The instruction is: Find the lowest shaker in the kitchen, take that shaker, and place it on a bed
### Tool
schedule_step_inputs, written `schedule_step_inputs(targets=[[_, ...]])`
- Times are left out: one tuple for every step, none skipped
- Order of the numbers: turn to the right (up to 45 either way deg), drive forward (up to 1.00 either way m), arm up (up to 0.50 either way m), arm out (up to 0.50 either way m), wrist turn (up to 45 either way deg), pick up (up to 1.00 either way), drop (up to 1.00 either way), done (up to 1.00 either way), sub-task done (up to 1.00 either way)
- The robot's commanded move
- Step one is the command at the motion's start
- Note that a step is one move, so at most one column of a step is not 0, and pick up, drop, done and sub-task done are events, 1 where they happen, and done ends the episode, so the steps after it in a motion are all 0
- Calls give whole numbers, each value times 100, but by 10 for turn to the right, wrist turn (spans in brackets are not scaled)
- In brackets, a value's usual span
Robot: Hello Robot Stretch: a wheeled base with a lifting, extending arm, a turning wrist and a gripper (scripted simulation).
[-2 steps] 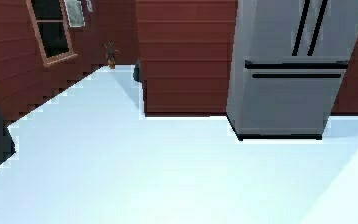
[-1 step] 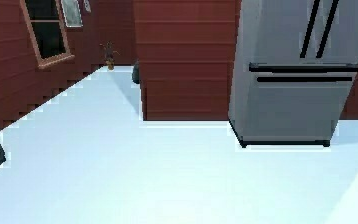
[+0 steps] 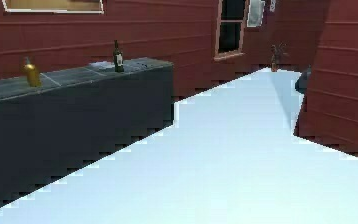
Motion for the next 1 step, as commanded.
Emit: schedule_step_inputs(targets=[[-420, 0, 0, 0, 0, 0, 0, 0, 0]])
